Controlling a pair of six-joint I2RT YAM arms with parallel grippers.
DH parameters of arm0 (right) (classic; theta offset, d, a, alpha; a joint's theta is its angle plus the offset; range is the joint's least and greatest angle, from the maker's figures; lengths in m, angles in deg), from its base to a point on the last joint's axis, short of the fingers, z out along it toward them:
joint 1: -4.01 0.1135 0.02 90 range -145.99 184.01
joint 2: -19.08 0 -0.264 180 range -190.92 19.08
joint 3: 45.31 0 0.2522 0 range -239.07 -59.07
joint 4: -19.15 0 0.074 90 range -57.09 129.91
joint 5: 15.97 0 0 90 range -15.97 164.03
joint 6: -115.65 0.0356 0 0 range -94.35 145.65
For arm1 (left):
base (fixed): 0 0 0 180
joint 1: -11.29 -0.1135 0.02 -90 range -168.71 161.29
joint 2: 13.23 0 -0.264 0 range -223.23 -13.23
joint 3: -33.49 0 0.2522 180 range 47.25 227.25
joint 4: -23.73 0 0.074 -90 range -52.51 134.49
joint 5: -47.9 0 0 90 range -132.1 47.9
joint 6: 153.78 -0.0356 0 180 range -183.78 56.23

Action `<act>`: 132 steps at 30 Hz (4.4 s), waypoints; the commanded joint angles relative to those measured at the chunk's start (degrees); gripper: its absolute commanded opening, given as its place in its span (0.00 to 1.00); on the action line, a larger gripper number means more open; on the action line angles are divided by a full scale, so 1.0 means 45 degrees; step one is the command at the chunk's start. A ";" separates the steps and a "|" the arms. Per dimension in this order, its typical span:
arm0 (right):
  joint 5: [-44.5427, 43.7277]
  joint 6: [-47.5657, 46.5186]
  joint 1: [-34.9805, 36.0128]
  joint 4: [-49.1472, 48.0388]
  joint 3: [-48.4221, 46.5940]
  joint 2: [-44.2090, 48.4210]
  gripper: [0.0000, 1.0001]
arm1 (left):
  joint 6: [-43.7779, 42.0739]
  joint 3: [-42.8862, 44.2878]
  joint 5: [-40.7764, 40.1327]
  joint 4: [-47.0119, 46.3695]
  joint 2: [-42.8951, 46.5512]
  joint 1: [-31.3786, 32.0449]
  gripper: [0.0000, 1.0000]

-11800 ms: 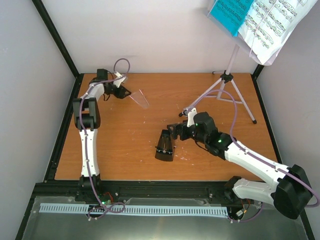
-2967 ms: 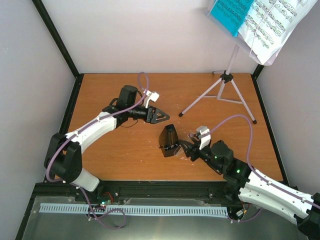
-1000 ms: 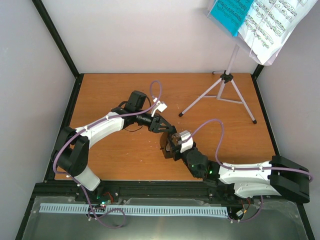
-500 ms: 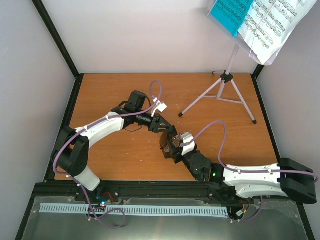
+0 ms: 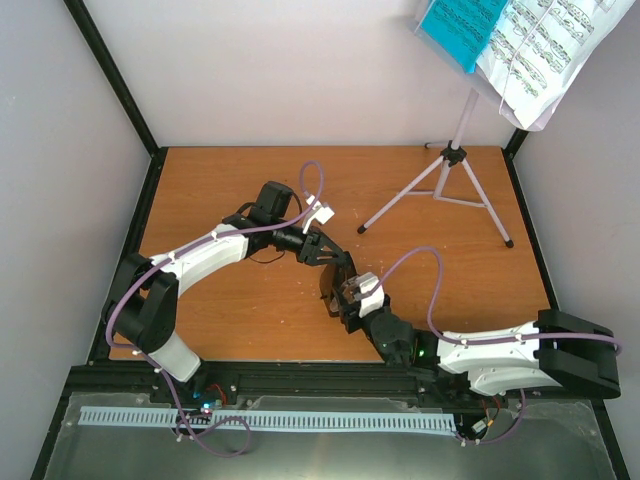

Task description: Pack up the instrument practice props

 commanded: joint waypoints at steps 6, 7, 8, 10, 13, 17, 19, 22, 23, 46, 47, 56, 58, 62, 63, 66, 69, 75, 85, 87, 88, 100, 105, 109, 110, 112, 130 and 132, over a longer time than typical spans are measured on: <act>-0.0705 -0.0235 0.0085 -0.1430 0.0117 -0.0149 0.54 | -0.0395 -0.0046 -0.0445 0.0028 0.0105 0.0050 0.45; -0.0695 -0.0281 0.0087 -0.1508 0.0095 -0.0206 0.54 | -0.0395 -0.0046 -0.0445 0.0034 0.0099 0.0061 0.45; -0.0679 -0.0341 0.0077 -0.1559 0.0065 -0.0265 0.54 | -0.0395 -0.0046 -0.0445 0.0028 0.0098 0.0060 0.45; -0.0685 -0.0380 0.0027 -0.1589 0.0029 -0.0456 0.54 | -0.0395 -0.0046 -0.0445 0.0036 0.0093 0.0060 0.45; -0.0703 -0.0421 -0.0155 -0.1659 0.0092 -0.0623 0.54 | -0.0395 -0.0046 -0.0442 0.0036 0.0113 0.0060 0.45; -0.0501 -0.0396 -0.0490 -0.1594 0.0240 -0.0564 0.54 | -0.0409 -0.0046 -0.0406 0.0027 0.0120 0.0060 0.45; -0.0427 -0.0369 -0.0609 -0.1594 0.0286 -0.0572 0.54 | -0.0414 -0.0046 -0.0388 0.0035 0.0106 0.0060 0.45; -0.0249 -0.0244 -0.0765 -0.1590 0.0376 -0.0677 0.54 | -0.0415 -0.0036 -0.0367 0.0034 0.0102 0.0061 0.45; -0.0169 -0.0207 -0.0798 -0.1606 0.0376 -0.0724 0.54 | -0.0412 -0.0031 -0.0352 0.0025 0.0091 0.0060 0.45; 0.0418 0.0239 -0.0845 -0.0680 -0.0242 -0.1866 0.57 | -0.0167 -0.0214 -0.1113 -0.0494 0.1081 -0.0156 0.50; 0.0410 0.0247 -0.0845 -0.0665 -0.0236 -0.1861 0.58 | -0.0103 -0.0279 -0.1241 -0.0619 0.1305 -0.0309 0.52; 0.0329 0.0326 -0.0893 0.0019 -0.0590 -0.1955 0.62 | -0.0169 -0.0690 -0.2444 -0.0983 0.2792 -0.1153 0.73; 0.0337 0.0258 -0.0910 0.0083 -0.0635 -0.1934 0.66 | -0.0208 -0.0690 -0.2475 -0.0936 0.2823 -0.1164 0.76; 0.0309 -0.0044 -0.0910 0.0795 -0.0870 -0.1597 0.98 | -0.0356 -0.0717 -0.2657 -0.0933 0.3041 -0.1171 0.82; 0.0193 -0.0038 -0.0902 0.1129 -0.0925 -0.1376 1.00 | -0.0415 -0.0743 -0.2694 -0.0947 0.3139 -0.1171 0.83; 0.0197 -0.0066 -0.0900 0.2272 -0.0877 -0.0188 1.00 | -0.0732 -0.0872 -0.2695 -0.1044 0.3478 -0.1161 0.88; 0.0957 -0.0231 -0.0898 0.4220 -0.0959 0.1790 1.00 | -0.1237 -0.1018 -0.2459 -0.1050 0.3849 -0.1152 0.98; 0.3943 -0.0598 -0.1479 0.6872 -0.1524 0.6076 1.00 | -0.2707 -0.1267 -0.4475 -0.0607 0.4480 0.0283 0.99; 0.7630 0.0827 -0.7706 0.8996 -0.3233 0.5553 1.00 | -0.3233 -0.0955 -0.6034 0.0262 0.3318 0.2375 0.99; 0.7749 0.1060 -0.8111 0.8968 -0.3114 0.5577 1.00 | -0.3236 -0.1025 -0.6472 0.0300 0.3194 0.2567 1.00; 0.7762 0.1167 -0.8211 0.8967 -0.2990 0.5675 1.00 | -0.3228 -0.1057 -0.6699 0.0310 0.3136 0.2666 0.99; 0.6236 0.3244 -0.8430 1.0305 -0.1011 0.8235 1.00 | -0.3208 -0.1281 -0.9444 0.0191 0.2805 0.3992 0.64; 0.6058 0.3452 -0.8439 1.0710 -0.0618 0.8866 1.00 | -0.3178 -0.1255 -0.9160 0.0190 0.2673 0.4008 0.51; 0.5971 0.3374 -0.8440 1.0963 -0.0630 0.8866 1.00 | -0.3007 -0.1238 -0.9389 0.0177 0.2681 0.4005 0.44; 0.5957 0.3319 -0.8440 1.0979 -0.0636 0.8857 1.00 | -0.2831 -0.1238 -0.9610 0.0178 0.2716 0.4005 0.42; 0.5981 0.3203 -0.8440 1.0989 -0.0661 0.8838 1.00 | -0.2282 -0.1228 -1.0691 0.0131 0.2844 0.4008 0.37; 0.7679 0.3407 -0.8440 0.9359 0.0244 0.7539 1.00 | 0.3125 -0.0634 -1.3291 -0.0121 0.2146 0.2677 0.71; 0.7784 0.3483 -0.8440 0.9123 0.0364 0.7406 1.00 | 0.3308 -0.0838 -1.2886 -0.0149 0.2160 0.2677 0.84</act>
